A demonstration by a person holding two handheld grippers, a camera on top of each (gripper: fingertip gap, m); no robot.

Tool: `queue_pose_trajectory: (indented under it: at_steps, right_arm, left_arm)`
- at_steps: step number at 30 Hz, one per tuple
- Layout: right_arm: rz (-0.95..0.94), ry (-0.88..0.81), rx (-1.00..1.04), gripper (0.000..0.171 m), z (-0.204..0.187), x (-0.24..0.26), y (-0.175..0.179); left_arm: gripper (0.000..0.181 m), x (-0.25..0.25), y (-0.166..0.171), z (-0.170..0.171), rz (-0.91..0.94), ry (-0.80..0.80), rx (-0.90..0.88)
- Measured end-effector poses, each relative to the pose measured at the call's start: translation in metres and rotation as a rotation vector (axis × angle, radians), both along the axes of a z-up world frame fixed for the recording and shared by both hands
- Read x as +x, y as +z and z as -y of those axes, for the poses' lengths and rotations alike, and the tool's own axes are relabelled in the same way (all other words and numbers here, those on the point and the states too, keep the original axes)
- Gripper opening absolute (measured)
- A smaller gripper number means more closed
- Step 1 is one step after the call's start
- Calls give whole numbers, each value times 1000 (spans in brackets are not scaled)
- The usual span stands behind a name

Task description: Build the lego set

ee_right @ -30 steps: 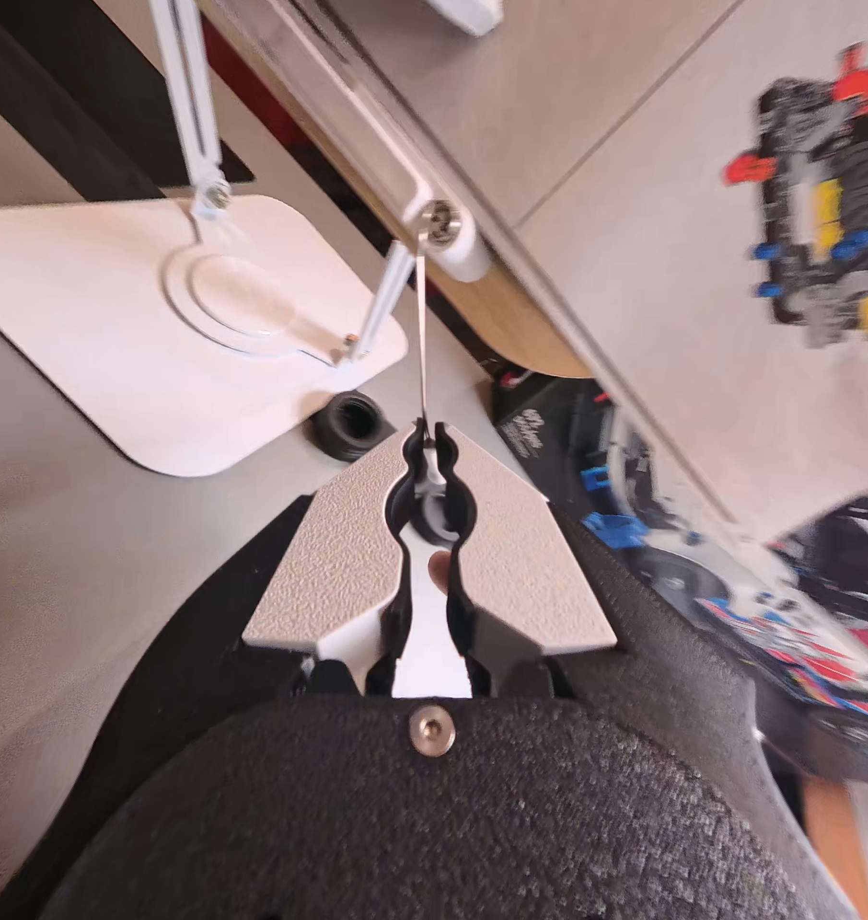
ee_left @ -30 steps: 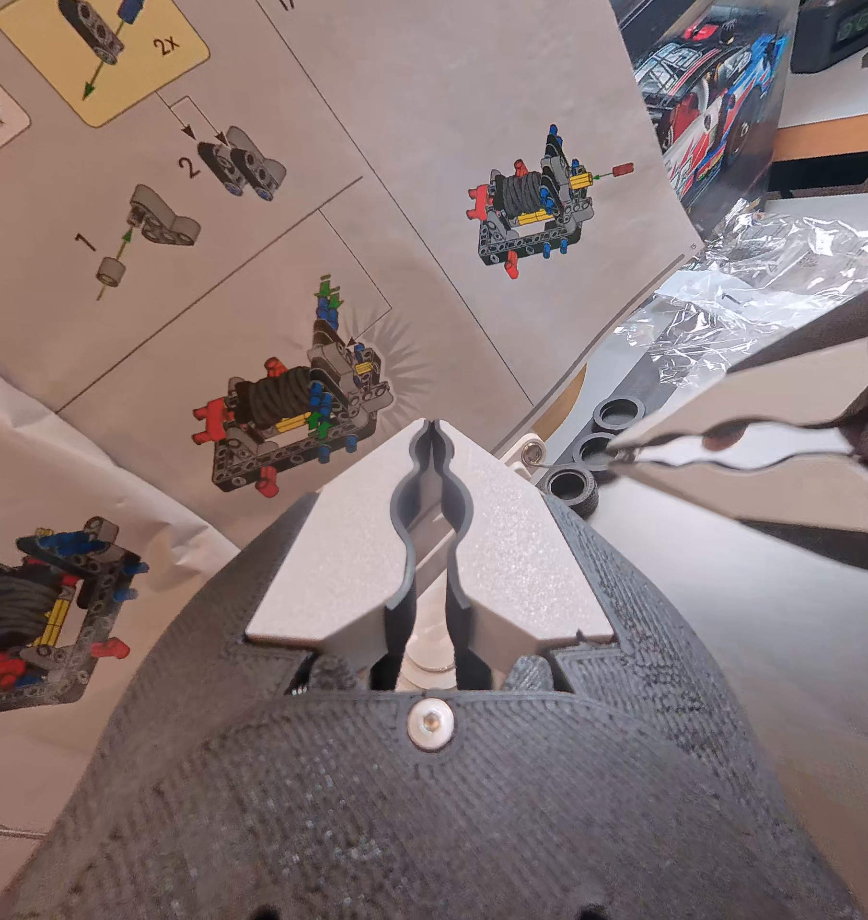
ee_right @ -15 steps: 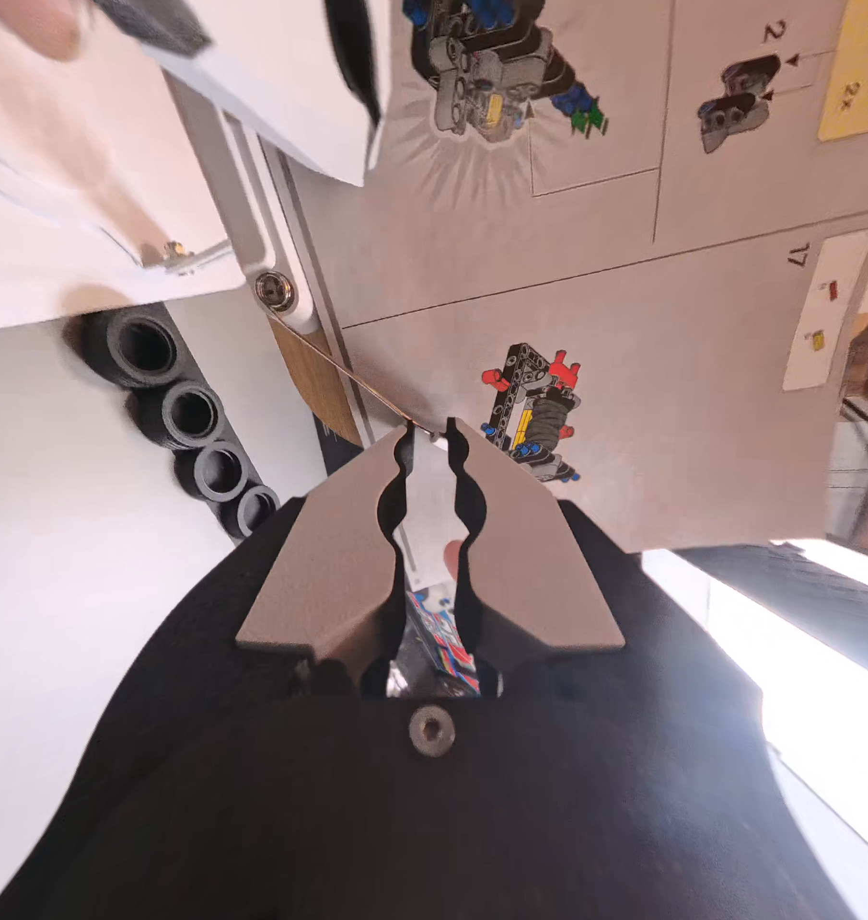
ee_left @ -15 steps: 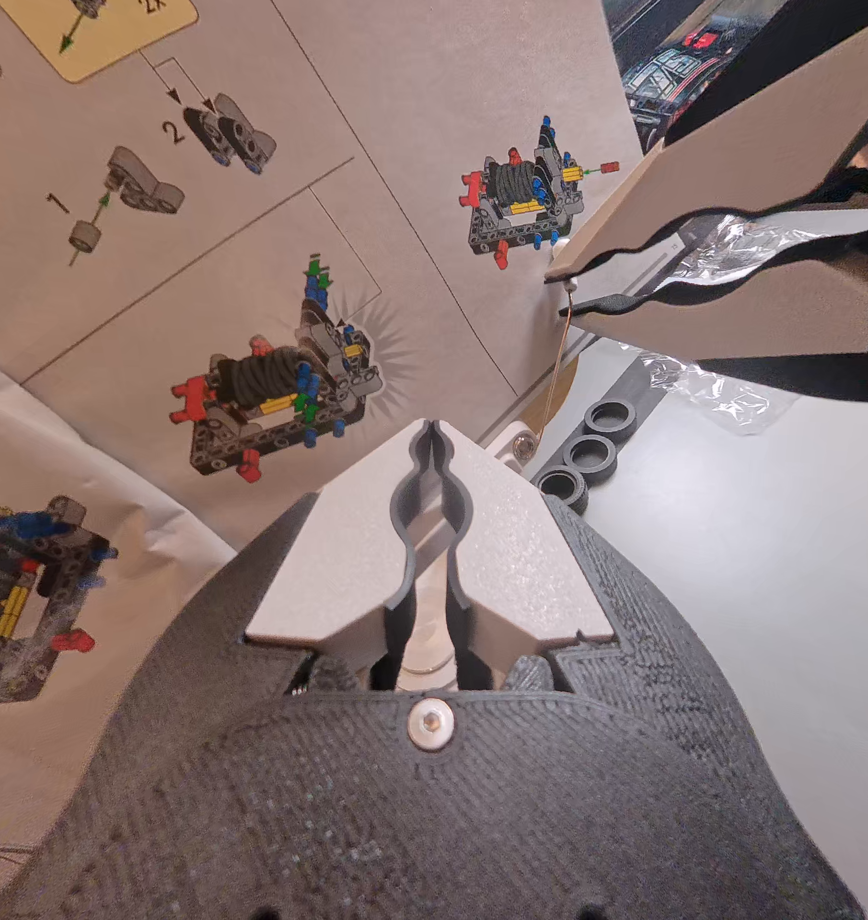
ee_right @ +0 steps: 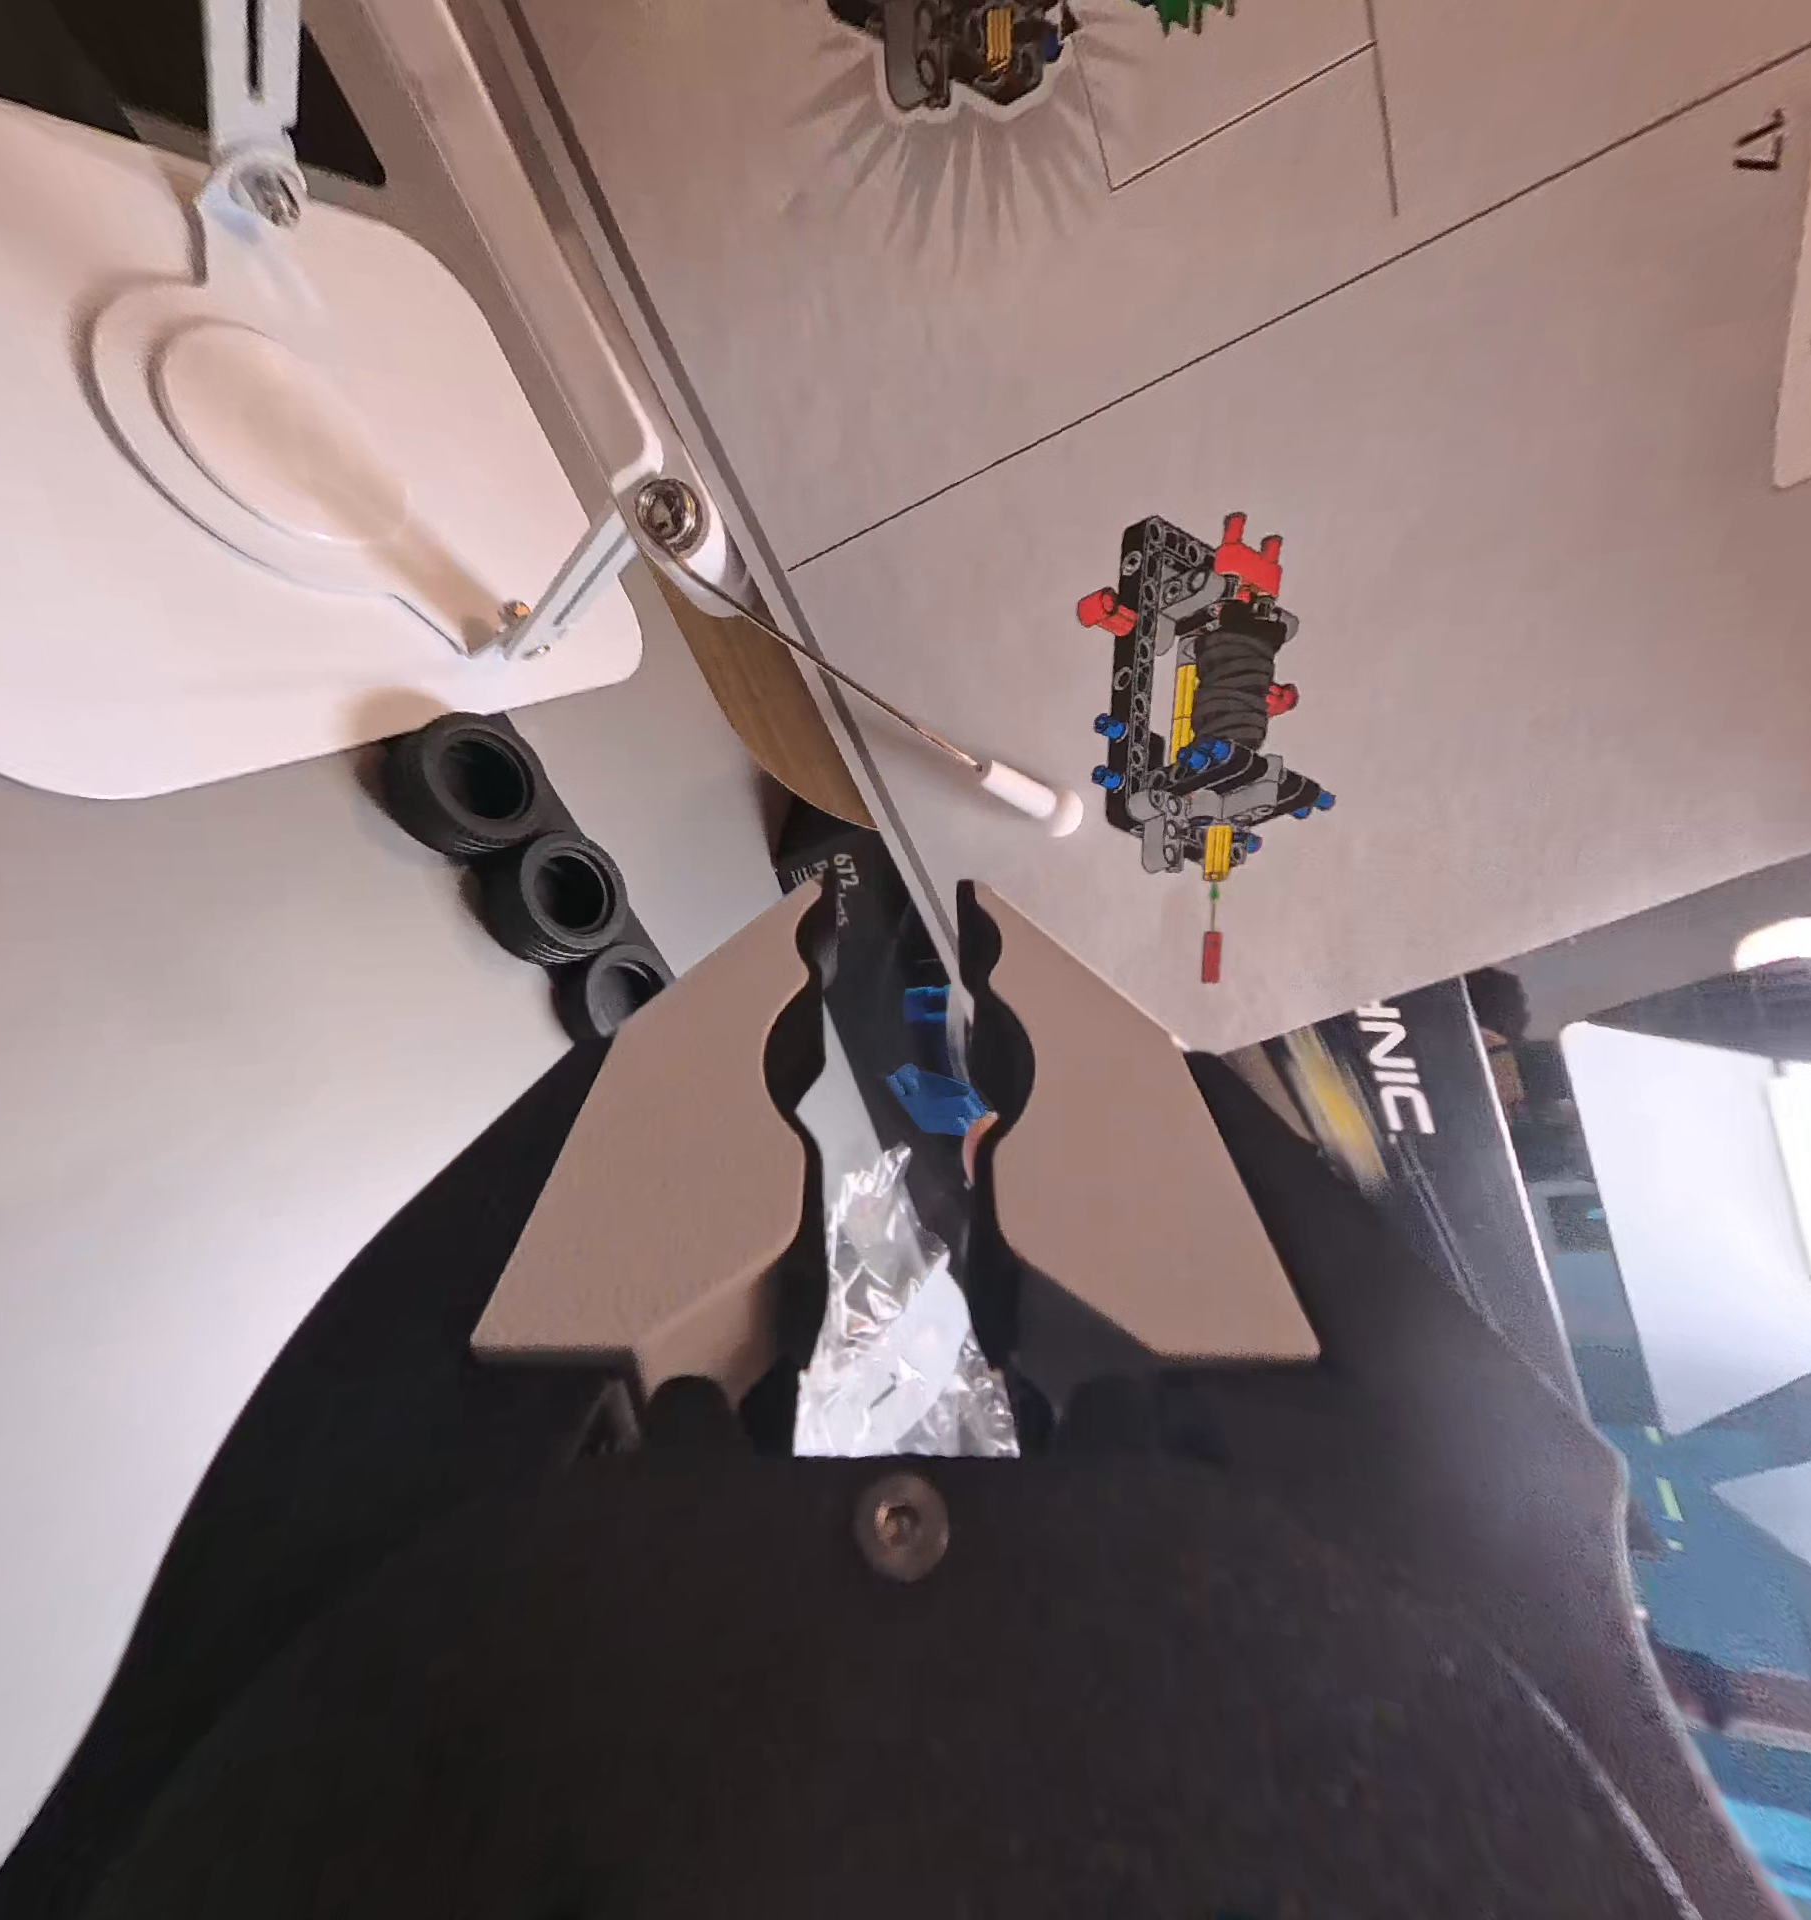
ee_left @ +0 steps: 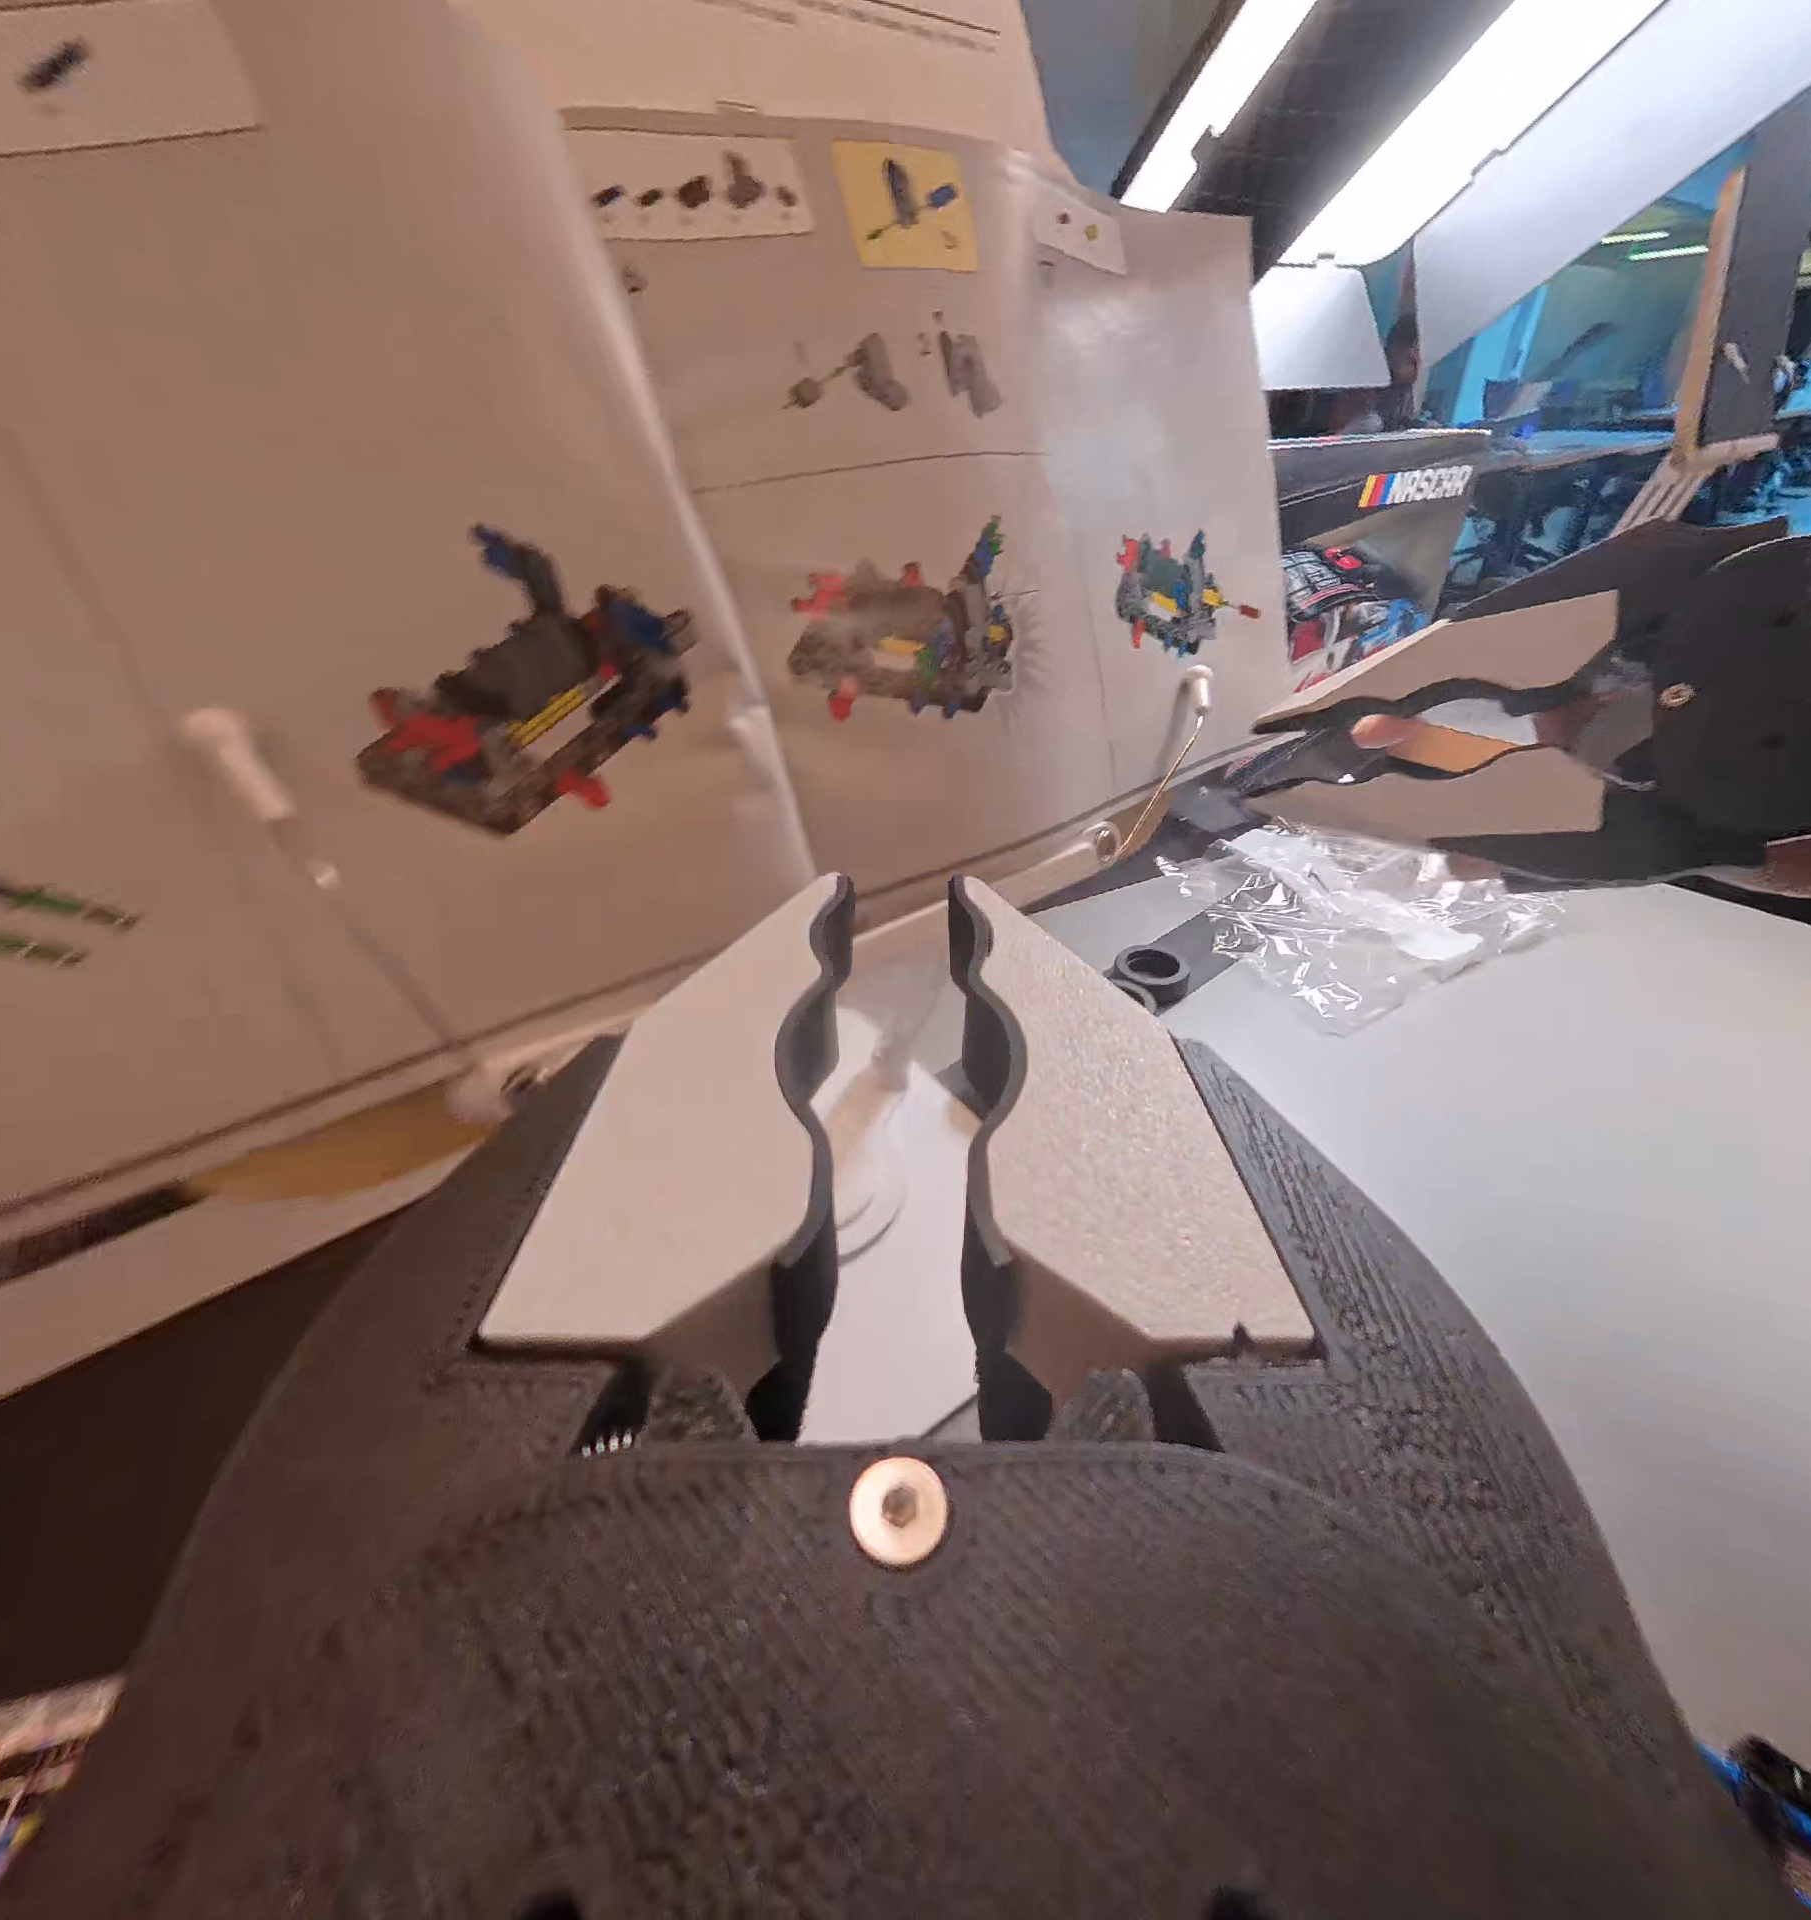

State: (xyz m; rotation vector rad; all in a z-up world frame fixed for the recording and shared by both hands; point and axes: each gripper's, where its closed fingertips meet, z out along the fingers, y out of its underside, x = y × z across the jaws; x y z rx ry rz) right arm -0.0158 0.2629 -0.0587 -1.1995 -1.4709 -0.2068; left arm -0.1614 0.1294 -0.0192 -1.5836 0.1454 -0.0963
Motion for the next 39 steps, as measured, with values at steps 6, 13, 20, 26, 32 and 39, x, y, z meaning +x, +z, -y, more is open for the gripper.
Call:
queue_pose_trajectory:
  at_steps: [6, 13, 20, 26, 32, 39]
  right_arm:
    - [-280, -40, -189, 32, 19, 25, -2]
    - [-394, -172, -251, 36, -21, 25, -23]
    - [-332, -182, -194, 34, -44, 0, -23]
    - [-318, -184, -193, 32, -53, -9, -24]
    - [-345, -273, -228, 26, -22, 4, -16]
    - [-252, -69, -146, 31, 32, -55, -25]
  left_arm:
    - [21, -41, -19, 48, 24, 111, 2]
    - [21, -85, -53, 56, 199, 181, -39]
    - [22, -97, -46, 61, 194, 204, 6]
    - [22, -105, -48, 61, 171, 230, 10]
    - [21, -109, -44, 63, 137, 248, 21]
    - [21, -108, -42, 64, 121, 255, 36]
